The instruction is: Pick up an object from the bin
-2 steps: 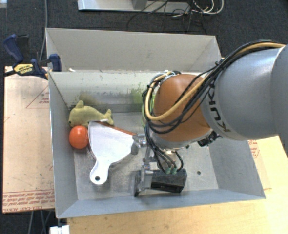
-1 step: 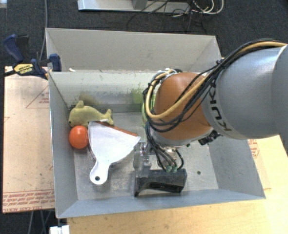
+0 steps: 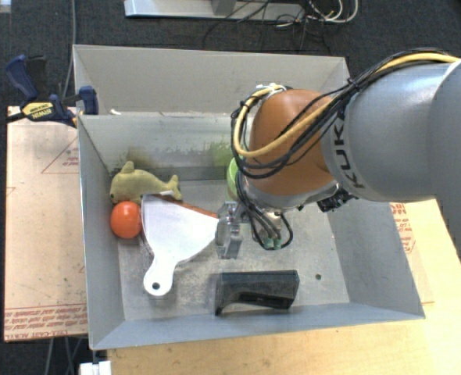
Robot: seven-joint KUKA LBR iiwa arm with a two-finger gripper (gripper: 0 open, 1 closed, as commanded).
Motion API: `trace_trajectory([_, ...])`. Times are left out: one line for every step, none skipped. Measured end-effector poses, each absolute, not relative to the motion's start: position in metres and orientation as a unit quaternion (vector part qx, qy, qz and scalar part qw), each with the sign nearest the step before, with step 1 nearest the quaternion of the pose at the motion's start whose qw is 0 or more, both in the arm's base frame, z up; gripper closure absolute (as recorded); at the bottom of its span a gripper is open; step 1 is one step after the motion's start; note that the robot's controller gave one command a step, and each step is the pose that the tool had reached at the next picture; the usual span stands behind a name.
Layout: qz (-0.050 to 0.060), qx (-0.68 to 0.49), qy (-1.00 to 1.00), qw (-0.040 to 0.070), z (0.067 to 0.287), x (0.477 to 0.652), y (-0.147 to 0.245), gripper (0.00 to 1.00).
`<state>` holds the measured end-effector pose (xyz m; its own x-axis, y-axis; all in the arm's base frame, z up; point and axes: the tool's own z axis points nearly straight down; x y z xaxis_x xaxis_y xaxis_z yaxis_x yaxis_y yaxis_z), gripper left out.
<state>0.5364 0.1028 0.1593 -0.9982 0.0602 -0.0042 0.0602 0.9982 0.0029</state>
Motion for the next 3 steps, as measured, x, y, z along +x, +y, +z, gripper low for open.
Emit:
trace_trajectory([0.001, 0.030, 1.000, 0.001, 0.159, 0.535, 0.103, 0.00])
trace_trajectory([0.002, 0.172, 0.985, 0.000, 0.125, 0.542, 0.098, 0.00])
trace_trajectory([0.002, 0.201, 0.980, 0.000, 0.067, 0.576, 0.111, 0.00])
